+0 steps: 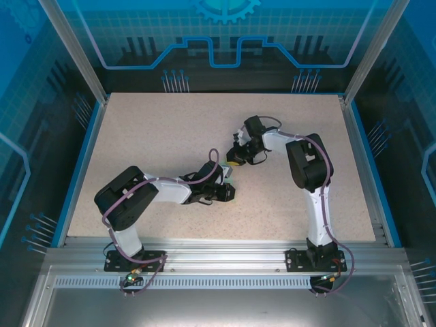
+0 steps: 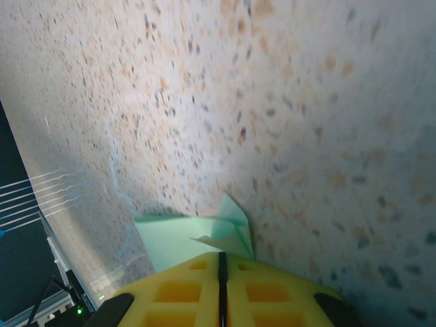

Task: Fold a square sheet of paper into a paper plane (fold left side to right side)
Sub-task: Fold the wing for the fifth time at the center of the table.

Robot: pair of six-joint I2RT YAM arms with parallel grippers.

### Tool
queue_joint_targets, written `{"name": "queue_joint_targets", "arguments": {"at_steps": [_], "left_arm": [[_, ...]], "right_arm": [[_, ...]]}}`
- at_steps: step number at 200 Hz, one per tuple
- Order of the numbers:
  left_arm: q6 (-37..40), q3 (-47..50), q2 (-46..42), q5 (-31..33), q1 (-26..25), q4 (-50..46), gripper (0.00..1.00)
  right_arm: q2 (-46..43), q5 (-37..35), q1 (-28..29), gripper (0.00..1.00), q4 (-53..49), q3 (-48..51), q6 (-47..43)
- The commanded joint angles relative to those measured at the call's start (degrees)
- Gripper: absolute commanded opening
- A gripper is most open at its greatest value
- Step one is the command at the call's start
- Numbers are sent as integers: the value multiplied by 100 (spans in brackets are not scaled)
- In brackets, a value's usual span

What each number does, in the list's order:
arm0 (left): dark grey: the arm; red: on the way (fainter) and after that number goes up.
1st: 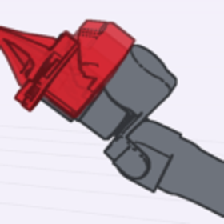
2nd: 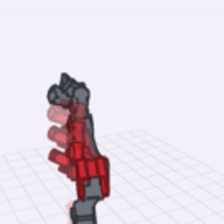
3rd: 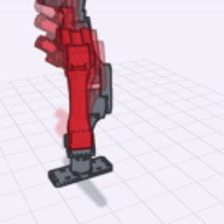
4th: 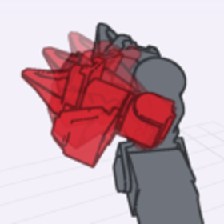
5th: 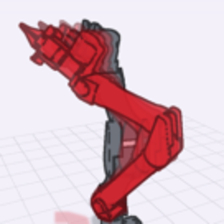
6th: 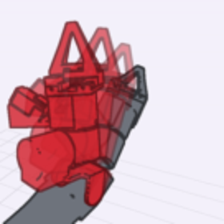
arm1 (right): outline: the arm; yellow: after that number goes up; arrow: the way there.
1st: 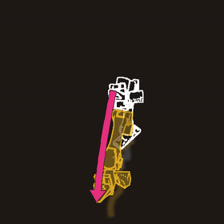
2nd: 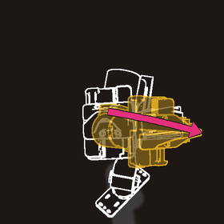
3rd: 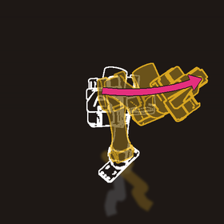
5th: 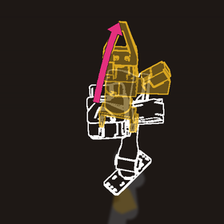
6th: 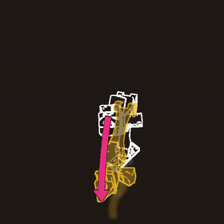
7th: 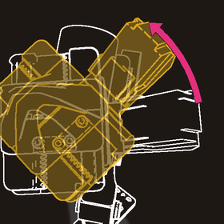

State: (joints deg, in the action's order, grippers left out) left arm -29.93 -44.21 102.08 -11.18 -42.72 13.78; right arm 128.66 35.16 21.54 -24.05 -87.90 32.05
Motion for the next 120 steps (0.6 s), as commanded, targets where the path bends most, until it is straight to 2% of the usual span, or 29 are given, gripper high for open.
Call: {"name": "queue_joint_targets", "arguments": {"at_steps": [1, 98, 120], "left_arm": [[93, 189, 282, -42, -127, -867, 19], [75, 256, 203, -29, -131, -816, 18], [51, 290, 92, -41, -128, -788, 19]], "right_arm": [[292, -388, -172, 9, 229, -384, -58], [1090, -528, -224, 10, -245, -1638, -67], [1030, -526, -268, 11, -280, -1773, -68]]}}
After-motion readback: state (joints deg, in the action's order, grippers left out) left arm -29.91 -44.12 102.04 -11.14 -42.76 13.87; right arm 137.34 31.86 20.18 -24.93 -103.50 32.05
